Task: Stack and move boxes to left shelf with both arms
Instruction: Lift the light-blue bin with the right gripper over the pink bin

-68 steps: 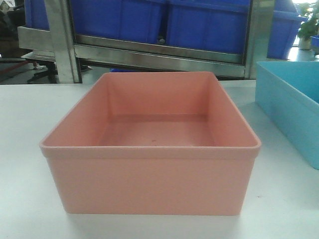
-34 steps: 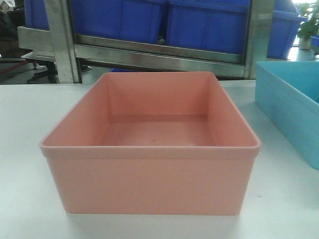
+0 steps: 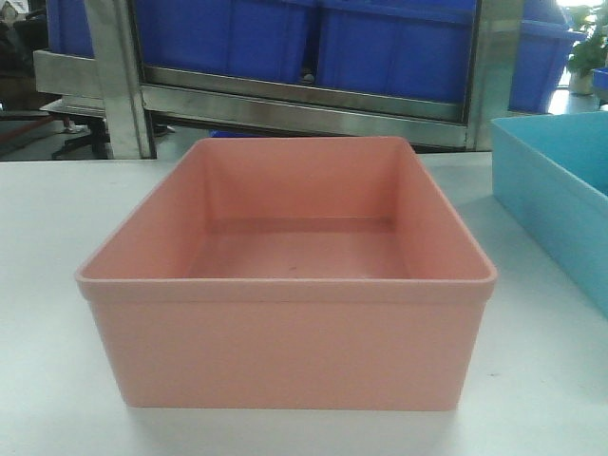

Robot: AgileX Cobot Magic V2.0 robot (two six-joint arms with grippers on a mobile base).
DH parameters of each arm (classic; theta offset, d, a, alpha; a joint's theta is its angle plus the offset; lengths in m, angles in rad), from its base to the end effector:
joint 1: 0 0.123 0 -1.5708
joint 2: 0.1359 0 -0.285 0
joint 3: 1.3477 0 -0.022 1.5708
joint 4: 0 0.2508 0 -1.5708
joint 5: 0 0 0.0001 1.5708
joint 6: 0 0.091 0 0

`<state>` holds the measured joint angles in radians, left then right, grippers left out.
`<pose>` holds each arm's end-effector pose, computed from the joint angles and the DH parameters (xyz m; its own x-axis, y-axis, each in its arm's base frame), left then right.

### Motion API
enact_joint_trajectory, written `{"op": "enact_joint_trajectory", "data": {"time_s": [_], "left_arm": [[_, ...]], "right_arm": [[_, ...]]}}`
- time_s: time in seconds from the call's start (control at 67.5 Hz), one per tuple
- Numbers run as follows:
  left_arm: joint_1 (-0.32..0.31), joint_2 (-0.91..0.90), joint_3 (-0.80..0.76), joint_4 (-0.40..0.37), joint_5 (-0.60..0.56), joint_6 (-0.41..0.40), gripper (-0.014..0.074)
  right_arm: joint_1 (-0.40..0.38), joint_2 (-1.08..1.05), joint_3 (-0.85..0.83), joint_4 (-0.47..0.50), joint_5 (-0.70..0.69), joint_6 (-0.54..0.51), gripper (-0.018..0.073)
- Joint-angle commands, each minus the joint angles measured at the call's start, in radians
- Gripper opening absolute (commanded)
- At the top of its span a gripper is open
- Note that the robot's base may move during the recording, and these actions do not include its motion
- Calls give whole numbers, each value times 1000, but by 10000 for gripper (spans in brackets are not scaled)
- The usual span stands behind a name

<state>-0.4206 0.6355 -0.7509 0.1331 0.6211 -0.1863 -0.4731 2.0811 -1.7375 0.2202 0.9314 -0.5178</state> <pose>0.1123 -0.0425 0.3571 -0.3930 0.0908 -0.9150 0.3129 0.9489 -0.0402 0.4115 -0.1927 0.2255 -0.9075 0.0491 -0.4172 0.0515 0.9987 0.0055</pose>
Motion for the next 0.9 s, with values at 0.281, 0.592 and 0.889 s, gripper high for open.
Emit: {"op": "enact_joint_trajectory", "data": {"time_s": [0.281,0.592,0.889], "left_arm": [[-8,4,-29,-4,-68,2,-7],[-8,4,-29,-4,-68,2,-7],[-8,4,-29,-4,-81,2,-7]], "right_arm": [[18,-310,-68,194,59,108,57],[171,-498,-68,201,167,355,57],[453,-517,-68,183,216,719,57]]}}
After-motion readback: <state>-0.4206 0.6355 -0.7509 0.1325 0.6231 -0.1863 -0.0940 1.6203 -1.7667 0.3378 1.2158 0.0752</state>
